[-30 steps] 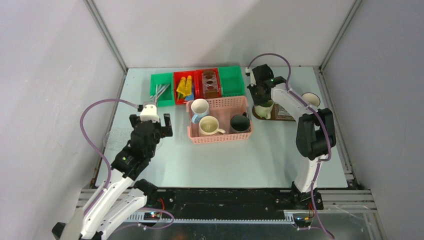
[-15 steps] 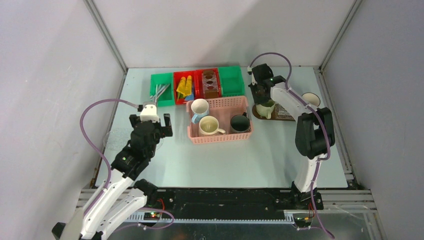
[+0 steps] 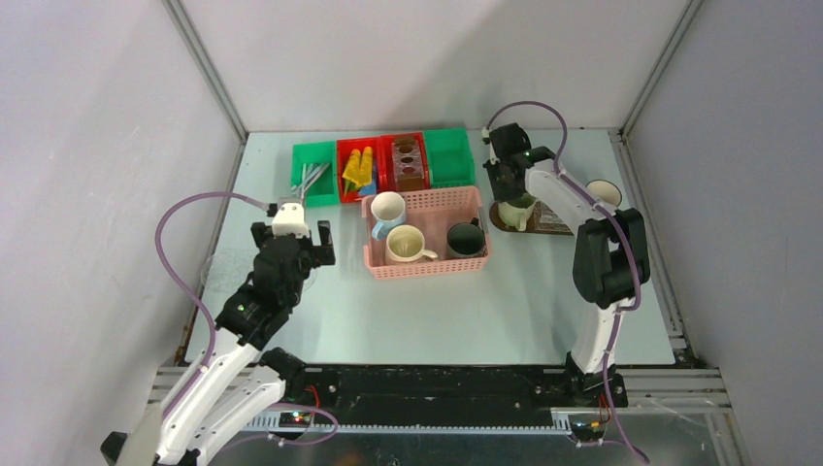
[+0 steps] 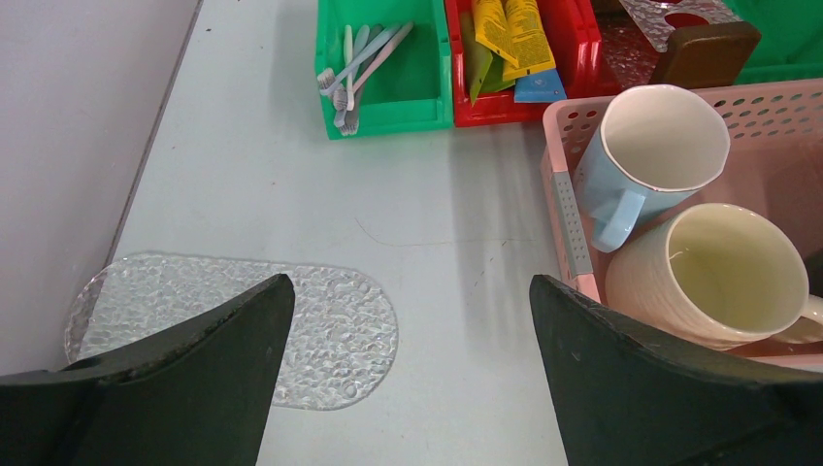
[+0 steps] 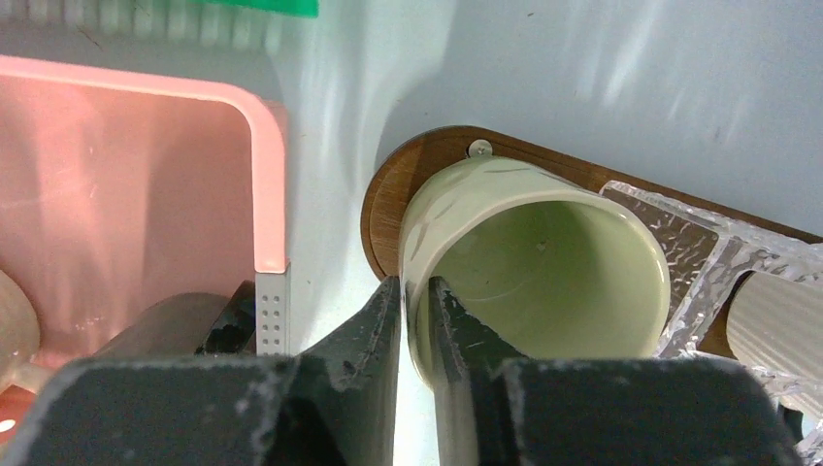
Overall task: Prepare toiletry sets of a toothbrush and toothpaste on the tray
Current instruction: Adjust the cup on the tray, then pick up the cup from the storage box.
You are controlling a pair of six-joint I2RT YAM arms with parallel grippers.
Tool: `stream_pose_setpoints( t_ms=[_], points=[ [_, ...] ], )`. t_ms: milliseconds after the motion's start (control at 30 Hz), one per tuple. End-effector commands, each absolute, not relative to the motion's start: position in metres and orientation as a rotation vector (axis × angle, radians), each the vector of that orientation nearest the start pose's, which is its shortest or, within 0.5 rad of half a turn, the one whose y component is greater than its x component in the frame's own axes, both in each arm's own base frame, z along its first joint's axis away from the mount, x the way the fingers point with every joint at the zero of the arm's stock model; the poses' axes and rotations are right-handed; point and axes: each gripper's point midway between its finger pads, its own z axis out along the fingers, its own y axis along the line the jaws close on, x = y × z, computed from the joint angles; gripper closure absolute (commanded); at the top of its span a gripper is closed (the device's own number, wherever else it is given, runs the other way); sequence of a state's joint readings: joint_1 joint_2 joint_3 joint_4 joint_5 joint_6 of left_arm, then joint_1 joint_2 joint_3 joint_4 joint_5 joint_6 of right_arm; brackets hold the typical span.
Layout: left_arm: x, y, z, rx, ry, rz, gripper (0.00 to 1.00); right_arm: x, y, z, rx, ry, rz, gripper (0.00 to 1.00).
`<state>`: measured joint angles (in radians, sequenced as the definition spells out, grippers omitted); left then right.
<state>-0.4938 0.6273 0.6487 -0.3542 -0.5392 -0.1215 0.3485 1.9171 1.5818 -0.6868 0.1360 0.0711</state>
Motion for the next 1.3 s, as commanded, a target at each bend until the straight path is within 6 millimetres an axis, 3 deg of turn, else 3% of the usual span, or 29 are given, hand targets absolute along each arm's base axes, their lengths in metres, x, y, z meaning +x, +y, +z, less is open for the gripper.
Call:
stream_pose_setpoints(
  t_ms=[0,233,467,567,600,633,700,733,767,800,833,867,900,933,967,1000,1033,1267],
  points=[
    [0.263,-0.040,0.227,-0.016,1.831,0.100,0.02,0.453,0.138,0.127,-0.270,2.485,-0.023,0.79],
    [0.263,-0.040,0.226,-0.016,1.834,0.100,0.01,0.453,0.143,0.159,-0.266,2.427,0.024,0.64],
    [0.263,-0.042,0.225,-0.022,1.842,0.092,0.02,0.443,0.150,0.216,-0.269,2.299,0.117,0.57],
    [0.263,-0.043,0.225,-0.043,1.856,0.079,0.02,0.435,0.151,0.236,-0.277,2.240,0.155,0.56],
    [0.263,-0.043,0.224,-0.061,1.862,0.068,0.02,0.432,0.150,0.251,-0.273,2.196,0.169,0.55],
    [0.263,-0.044,0.225,-0.065,1.873,0.066,0.02,0.428,0.151,0.253,-0.277,2.189,0.187,0.54],
    [0.264,-0.048,0.225,-0.074,1.900,0.047,0.01,0.415,0.151,0.281,-0.274,2.107,0.235,0.51],
    [0.263,-0.051,0.224,-0.071,1.919,0.030,0.01,0.412,0.153,0.283,-0.280,2.087,0.263,0.49],
    [0.265,-0.054,0.228,-0.069,1.926,0.024,0.02,0.405,0.153,0.304,-0.276,2.022,0.288,0.47],
    [0.265,-0.057,0.227,-0.065,1.944,0.012,0.02,0.399,0.154,0.300,-0.287,2.019,0.317,0.46],
    [0.268,-0.060,0.232,-0.064,1.947,0.003,0.02,0.392,0.151,0.323,-0.278,1.943,0.339,0.44],
    [0.268,-0.063,0.232,-0.058,1.961,-0.011,0.02,0.385,0.151,0.318,-0.281,1.941,0.372,0.42],
    [0.271,-0.066,0.237,-0.056,1.966,-0.019,0.02,0.379,0.144,0.339,-0.260,1.868,0.385,0.40],
    [0.272,-0.069,0.237,-0.047,1.978,-0.032,0.02,0.373,0.143,0.333,-0.252,1.871,0.418,0.38],
    [0.276,-0.073,0.240,-0.043,1.984,-0.038,0.02,0.366,0.133,0.350,-0.229,1.811,0.424,0.35],
    [0.276,-0.077,0.241,-0.036,1.998,-0.052,0.02,0.362,0.131,0.344,-0.217,1.817,0.448,0.34],
    [0.280,-0.083,0.243,-0.023,2.012,-0.072,0.02,0.355,0.120,0.355,-0.191,1.779,0.444,0.30],
    [0.302,-0.123,0.245,0.022,2.113,-0.185,0.02,0.316,0.085,0.356,-0.156,1.735,0.394,0.20]
  ],
)
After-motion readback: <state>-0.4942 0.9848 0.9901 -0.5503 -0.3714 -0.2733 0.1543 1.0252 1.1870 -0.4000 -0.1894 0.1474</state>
